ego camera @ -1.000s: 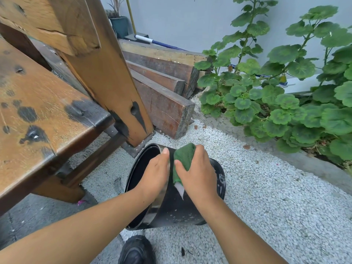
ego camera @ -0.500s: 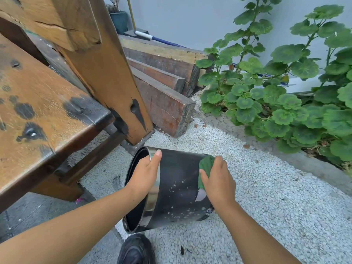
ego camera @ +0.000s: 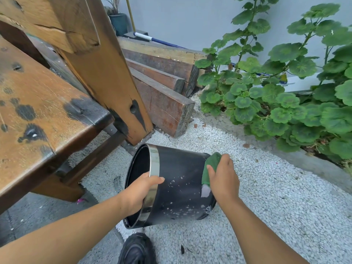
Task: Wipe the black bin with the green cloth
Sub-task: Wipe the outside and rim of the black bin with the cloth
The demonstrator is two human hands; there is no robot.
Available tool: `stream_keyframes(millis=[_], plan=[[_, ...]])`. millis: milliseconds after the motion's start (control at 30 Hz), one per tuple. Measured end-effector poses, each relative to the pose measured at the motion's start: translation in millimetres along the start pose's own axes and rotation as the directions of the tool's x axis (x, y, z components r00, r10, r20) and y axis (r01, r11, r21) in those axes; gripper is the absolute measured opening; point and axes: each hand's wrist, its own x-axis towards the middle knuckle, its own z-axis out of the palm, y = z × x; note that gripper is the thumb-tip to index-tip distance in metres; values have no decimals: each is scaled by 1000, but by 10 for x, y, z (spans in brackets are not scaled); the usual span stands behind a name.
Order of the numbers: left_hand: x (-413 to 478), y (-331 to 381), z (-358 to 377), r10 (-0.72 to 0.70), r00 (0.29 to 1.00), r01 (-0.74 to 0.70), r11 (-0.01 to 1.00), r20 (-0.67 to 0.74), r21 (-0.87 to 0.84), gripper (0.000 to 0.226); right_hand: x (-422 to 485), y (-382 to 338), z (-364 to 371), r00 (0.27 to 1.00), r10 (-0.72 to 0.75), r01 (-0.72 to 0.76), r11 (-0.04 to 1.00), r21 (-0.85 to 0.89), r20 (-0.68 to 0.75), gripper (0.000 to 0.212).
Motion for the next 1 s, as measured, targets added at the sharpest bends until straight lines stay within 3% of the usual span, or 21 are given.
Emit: stream_keyframes(millis=[100, 233, 300, 400, 533, 633, 733, 867, 1000], plan=[[-26, 38, 32, 35, 997, -35, 999, -75, 2, 14, -1, -146, -105, 999, -36, 40, 989, 141, -29, 34], [-8, 162, 121, 61, 996, -65, 996, -66, -60, 19, -101, -382, -231, 990, -130, 138, 943, 302, -48, 32], [5, 227, 159, 68, 995, -73, 995, -79, -70, 33, -190, -493, -264, 980, -192, 197, 916, 351, -50, 30], [8, 303, 230, 142, 987, -147, 987, -76, -66, 19, -333, -614, -282, 960, -277, 268, 878, 397, -34, 27], [17, 306, 388, 130, 986, -137, 989, -105, -56, 33, -479, -734, -262, 946, -325, 301, 866, 399, -10, 27], [50, 243, 435, 127, 984, -134, 989, -124, -54, 61, -568, -764, -211, 938, -346, 314, 877, 364, 24, 32], [78, 245, 456, 153, 968, -169, 983, -201, -69, 64, -606, -773, -156, 943, -325, 290, 902, 320, 63, 41], [119, 201, 456, 203, 963, -215, 976, -178, -47, 65, -617, -775, -125, 938, -346, 330, 916, 226, 35, 44], [95, 242, 456, 249, 959, -240, 968, -136, 78, 48, -536, -668, -88, 939, -343, 336, 934, 122, 41, 45]])
